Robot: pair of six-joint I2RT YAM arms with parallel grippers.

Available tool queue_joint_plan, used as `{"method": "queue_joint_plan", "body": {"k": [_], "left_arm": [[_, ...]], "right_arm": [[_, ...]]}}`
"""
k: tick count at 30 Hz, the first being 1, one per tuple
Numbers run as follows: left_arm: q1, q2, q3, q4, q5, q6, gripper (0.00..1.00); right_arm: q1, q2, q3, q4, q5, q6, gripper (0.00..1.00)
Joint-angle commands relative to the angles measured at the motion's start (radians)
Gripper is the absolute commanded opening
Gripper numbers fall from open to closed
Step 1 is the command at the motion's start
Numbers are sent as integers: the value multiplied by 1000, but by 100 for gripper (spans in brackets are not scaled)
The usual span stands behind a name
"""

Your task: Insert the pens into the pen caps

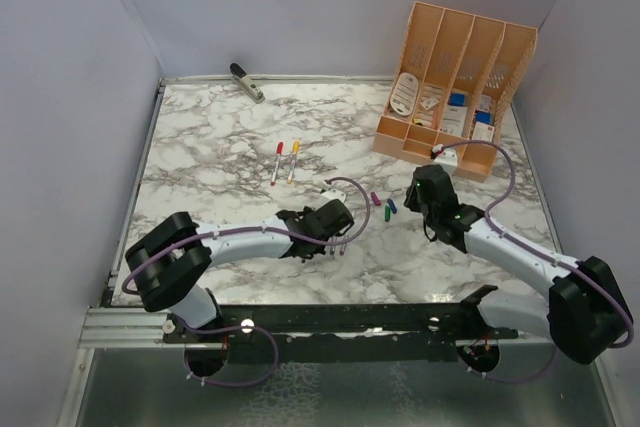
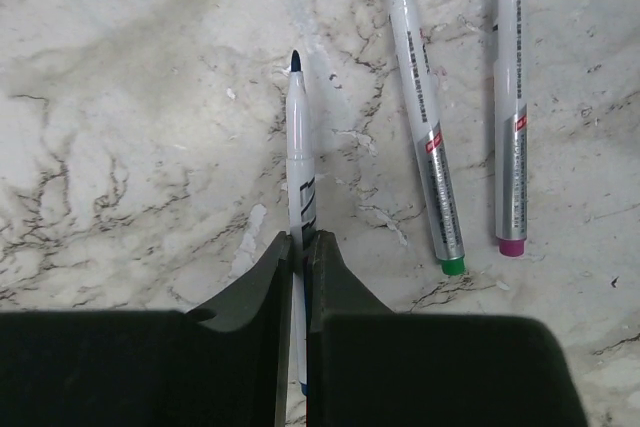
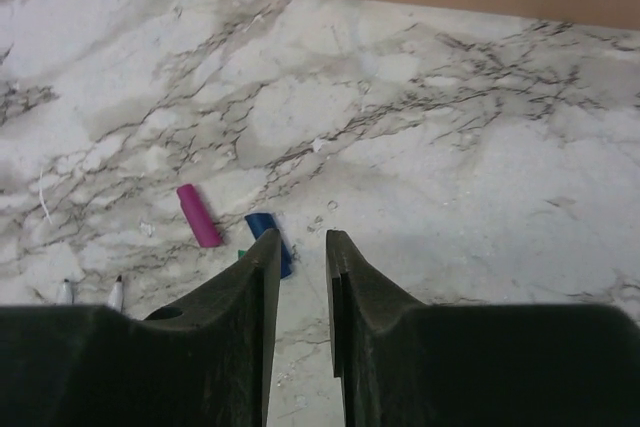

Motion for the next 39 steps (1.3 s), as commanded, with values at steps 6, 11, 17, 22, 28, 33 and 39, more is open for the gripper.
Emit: {"method": "queue_joint_plan", "body": {"k": [6, 11, 17, 22, 28, 33, 39], "left_arm": [[-2, -148, -1, -26, -127, 34, 0], [-1, -157, 2, -9, -109, 41, 0], [-2, -164, -3, 19, -84, 52, 0], [-2, -161, -2, 25, -81, 59, 0], [-2, -159, -3, 32, -79, 64, 0], [-2, -159, -8, 44, -77, 66, 0], [-2, -152, -9, 51, -75, 65, 0]], "right_arm": [[-4, 73, 15, 82, -226, -113, 24], [-4, 150, 40, 76, -232, -130, 24], [-4, 233, 87, 86, -226, -144, 34], [-4, 282, 121, 101, -220, -154, 39], [-4, 375, 176, 94, -221, -160, 39], [-4, 432, 196, 80, -212, -154, 39], [-4, 449, 185, 58, -205, -130, 39]]}}
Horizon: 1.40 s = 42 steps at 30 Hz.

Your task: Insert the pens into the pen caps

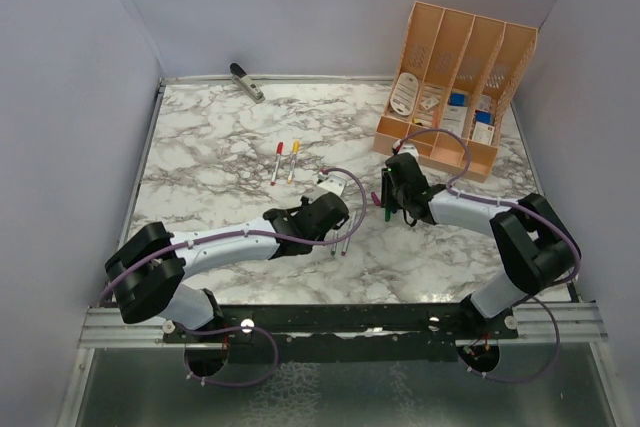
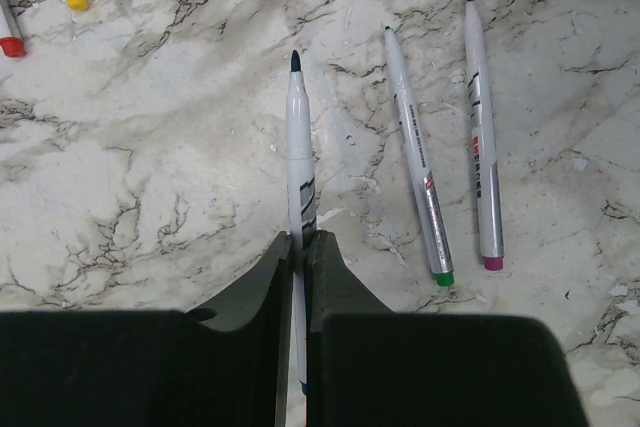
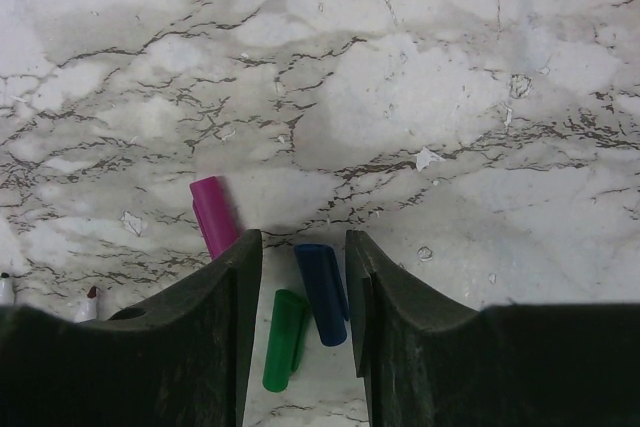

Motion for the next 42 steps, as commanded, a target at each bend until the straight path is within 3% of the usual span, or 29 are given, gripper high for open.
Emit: {"method": "queue_joint_plan", "body": {"k": [1, 26, 42], "left_arm": [[-2, -17, -9, 23, 8, 8, 0], [-2, -33, -23, 42, 14, 6, 0], [-1, -22, -12, 71, 28, 28, 0]], "right_arm": [[-4, 13, 7, -11, 9, 19, 39], [-4, 45, -44, -141, 22, 148, 32], [-4, -30, -69, -299, 54, 225, 31]]}}
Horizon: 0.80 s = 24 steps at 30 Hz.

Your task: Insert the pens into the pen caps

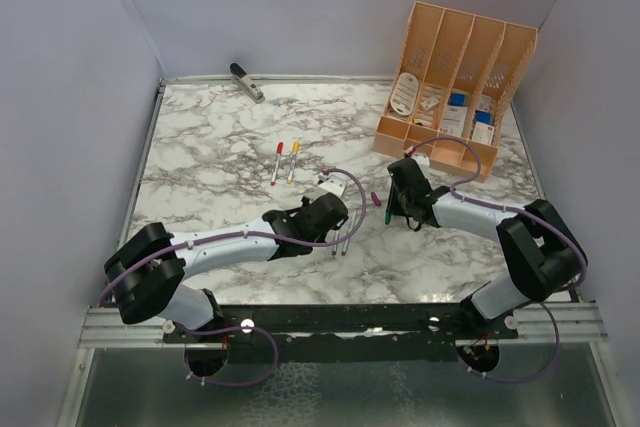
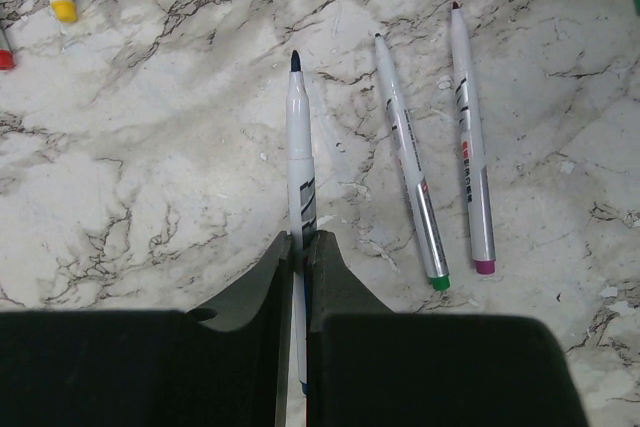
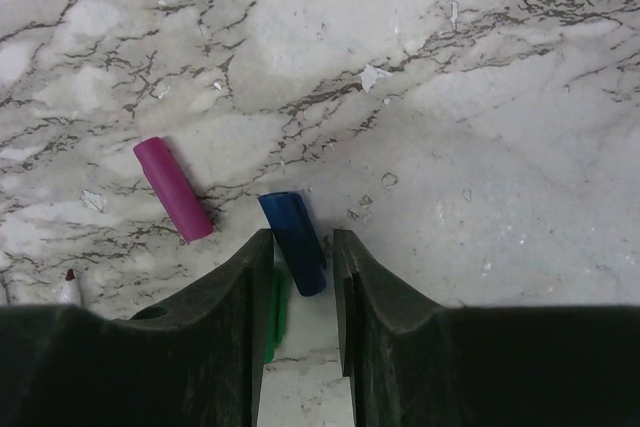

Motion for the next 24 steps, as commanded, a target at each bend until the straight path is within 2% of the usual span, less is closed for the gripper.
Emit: {"method": "queue_joint_plan", "body": {"k": [1, 19, 21, 24], "left_arm": [[-2, -17, 6, 30, 20, 17, 0], [-1, -32, -2, 36, 25, 23, 0], [-2, -30, -3, 38, 26, 24, 0], [-2, -29, 0, 38, 31, 27, 0]], "right_arm": [[-3, 5, -46, -196, 28, 24, 31], [-2, 97, 14, -206, 18, -3, 25], [-2, 101, 9, -199, 9, -6, 21], [-2, 119, 9, -198, -10, -14, 5]]}}
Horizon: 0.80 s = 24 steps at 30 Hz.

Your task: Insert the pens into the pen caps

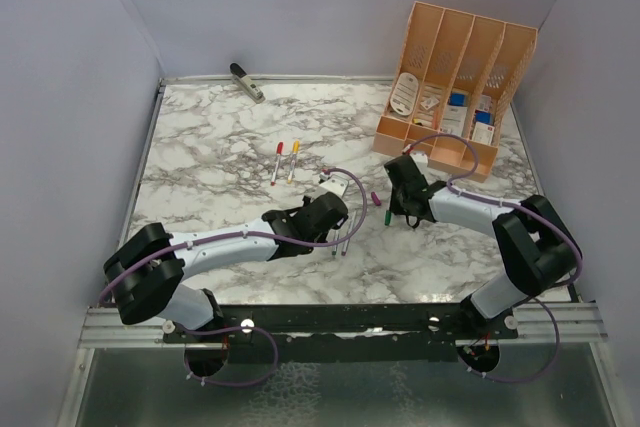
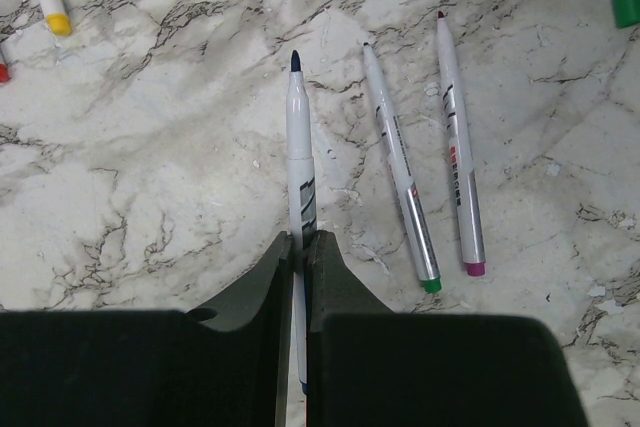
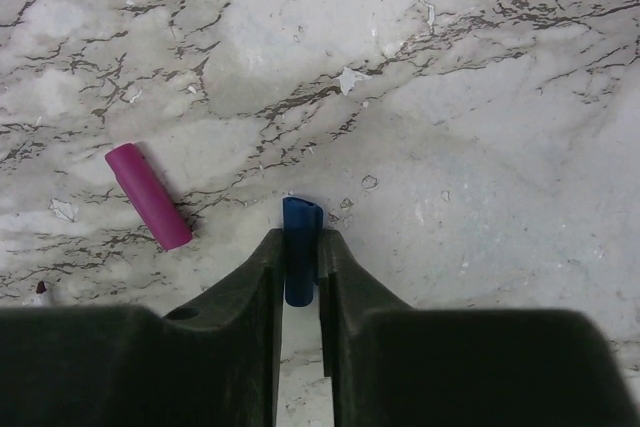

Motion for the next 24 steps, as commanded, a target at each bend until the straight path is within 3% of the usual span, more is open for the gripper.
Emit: {"method": "queue_joint_plan", "body": {"k": [1, 6, 11, 17, 24], "left_arm": [[-2, -24, 2, 16, 21, 14, 0], [-2, -33, 5, 30, 54, 56, 0], [-2, -101, -41, 145, 134, 104, 0], [-1, -229, -118, 337, 250, 130, 0], [-1, -313, -223, 555, 377, 133, 0]], "right_arm": [[-2, 85, -41, -104, -45, -6, 2], [-2, 46, -31, -90, -52, -32, 1], [-2, -152, -34, 2, -74, -91, 1], [-2, -404, -61, 201, -168, -140, 1], [-2, -572, -155, 520, -412, -153, 1]]}}
